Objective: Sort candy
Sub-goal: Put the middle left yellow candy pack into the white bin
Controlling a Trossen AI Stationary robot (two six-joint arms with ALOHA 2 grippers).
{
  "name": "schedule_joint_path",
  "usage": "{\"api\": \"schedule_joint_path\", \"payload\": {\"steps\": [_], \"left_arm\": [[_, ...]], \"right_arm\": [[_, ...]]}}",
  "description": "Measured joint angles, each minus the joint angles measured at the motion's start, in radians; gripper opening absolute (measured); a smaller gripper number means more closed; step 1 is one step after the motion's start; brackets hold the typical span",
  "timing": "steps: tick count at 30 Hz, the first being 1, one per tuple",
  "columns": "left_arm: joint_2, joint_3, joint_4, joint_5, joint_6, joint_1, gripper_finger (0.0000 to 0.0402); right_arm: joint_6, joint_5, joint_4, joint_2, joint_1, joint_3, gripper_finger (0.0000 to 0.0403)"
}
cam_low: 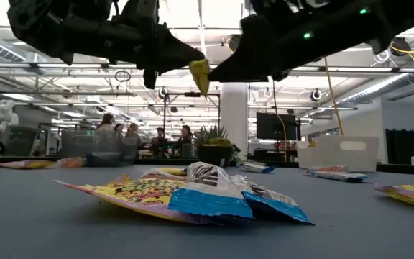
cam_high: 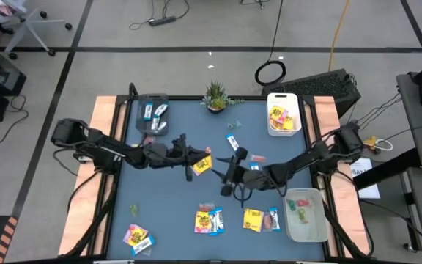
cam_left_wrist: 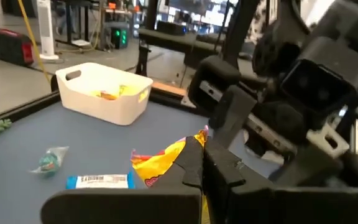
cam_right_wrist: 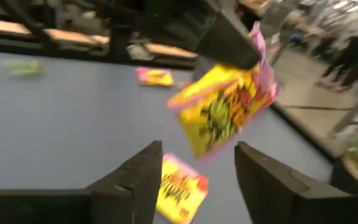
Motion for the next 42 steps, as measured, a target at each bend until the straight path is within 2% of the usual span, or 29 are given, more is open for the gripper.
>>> {"api": "schedule_joint_path", "payload": {"steps": [4, 9, 13, 18, 21, 23, 26, 29, 34, 38, 42], "left_arm": [[0.035, 0.000, 0.070, -0.028, -0.003, -0.001, 0.0000], [0.066, 0.000, 0.148, -0.032, -0.003, -0.001, 0.0000], [0.070, 0.001, 0.165, -0.032, -0.004, -0.001, 0.0000], [0.070, 0.001, 0.171, -0.036, -0.032, -0.001, 0.0006], [0.070, 0.001, 0.176, -0.039, -0.010, -0.001, 0.0027], [0.070, 0.001, 0.170, -0.039, 0.055, -0.001, 0.0046], [0.066, 0.001, 0.161, -0.047, 0.128, -0.001, 0.0077], [0.051, 0.001, 0.156, -0.047, 0.137, 0.000, 0.0111], [-0.026, 0.002, 0.063, -0.047, 0.197, -0.001, 0.0162], [-0.114, 0.002, -0.071, -0.047, 0.216, -0.001, 0.0190], [-0.174, 0.002, -0.234, -0.057, 0.232, 0.000, 0.0202]], "right_arm": [[-0.119, 0.042, 0.074, 0.069, 0.000, 0.036, 0.0217], [-0.162, 0.156, 0.100, 0.125, 0.001, 0.090, 0.0215], [-0.182, 0.168, 0.099, 0.142, 0.000, 0.120, 0.0182], [-0.185, 0.171, 0.100, 0.146, 0.001, 0.138, 0.0093], [-0.206, 0.172, 0.100, 0.145, 0.000, 0.138, 0.0033], [-0.223, 0.173, 0.096, 0.145, 0.001, 0.138, 0.0013], [-0.261, 0.215, 0.091, 0.145, 0.007, 0.138, 0.0020], [-0.276, 0.238, 0.085, 0.140, 0.010, 0.138, 0.0028], [-0.267, 0.242, -0.001, 0.103, 0.011, 0.138, 0.0016], [-0.235, 0.242, -0.143, 0.029, 0.007, 0.138, 0.0010], [-0.142, 0.238, -0.375, -0.092, -0.017, 0.138, 0.0010]]}}
